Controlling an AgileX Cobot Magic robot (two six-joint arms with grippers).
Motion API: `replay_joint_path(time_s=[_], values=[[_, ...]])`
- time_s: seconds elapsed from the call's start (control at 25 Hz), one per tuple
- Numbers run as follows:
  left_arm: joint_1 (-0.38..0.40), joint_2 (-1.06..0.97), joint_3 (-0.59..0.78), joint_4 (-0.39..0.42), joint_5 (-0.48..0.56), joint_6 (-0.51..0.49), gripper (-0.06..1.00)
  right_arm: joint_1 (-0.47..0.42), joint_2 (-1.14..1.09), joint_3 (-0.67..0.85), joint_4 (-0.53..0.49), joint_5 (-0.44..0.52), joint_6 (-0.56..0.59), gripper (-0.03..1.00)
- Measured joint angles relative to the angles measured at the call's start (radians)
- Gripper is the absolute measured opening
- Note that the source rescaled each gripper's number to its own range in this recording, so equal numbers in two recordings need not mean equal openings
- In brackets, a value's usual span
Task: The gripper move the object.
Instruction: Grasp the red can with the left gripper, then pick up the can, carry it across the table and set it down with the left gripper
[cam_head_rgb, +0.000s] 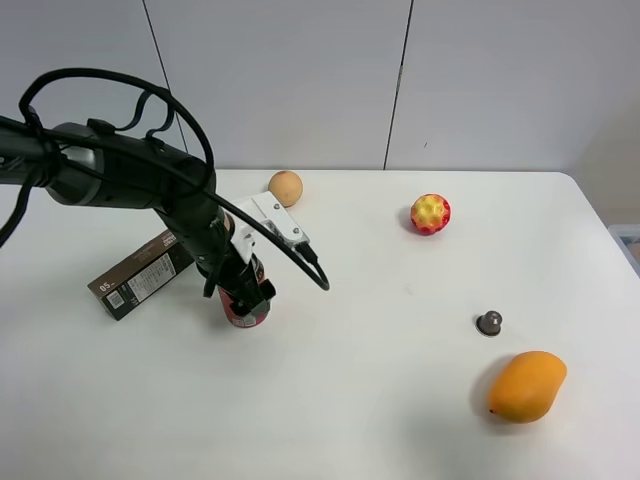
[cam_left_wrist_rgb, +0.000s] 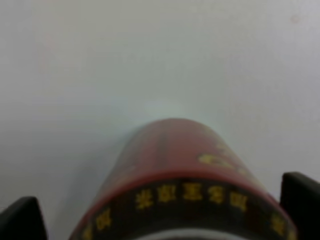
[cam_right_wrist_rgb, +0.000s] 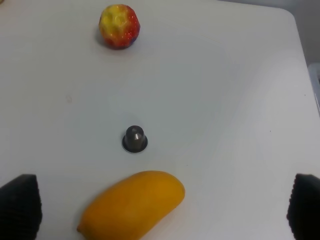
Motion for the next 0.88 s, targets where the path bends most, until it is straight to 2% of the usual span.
replay_joint_path(time_s=[0.04,0.08,0.16,0.4,0.64,0.72,0.88], values=[[0.0,0.0,0.001,-0.002,-0.001,0.0,0.23,0.0,0.0,0.0,0.0,0.0,0.0,1.0],[0.0,0.0,0.001,0.005,-0.001,0.001,0.0,0.0,0.0,0.0,0.0,0.0,0.0,1.0],[0.0,0.0,0.001,-0.001,-0.001,0.001,0.04,0.0,0.0,0.0,0.0,0.0,0.0,1.0],[0.0,-0.05,-0.005,0.005,0.036,-0.005,0.04,0.0,0.0,0.0,0.0,0.0,0.0,1.0],[0.031,-0.193,-0.135,0.005,0.263,-0.017,0.04,0.0,0.0,0.0,0.0,0.0,0.0,1.0],[0.067,-0.223,-0.207,0.005,0.346,-0.034,0.04,0.0,0.0,0.0,0.0,0.0,0.0,1.0],[0.197,-0.238,-0.325,0.005,0.466,-0.098,0.04,0.0,0.0,0.0,0.0,0.0,0.0,1.0]])
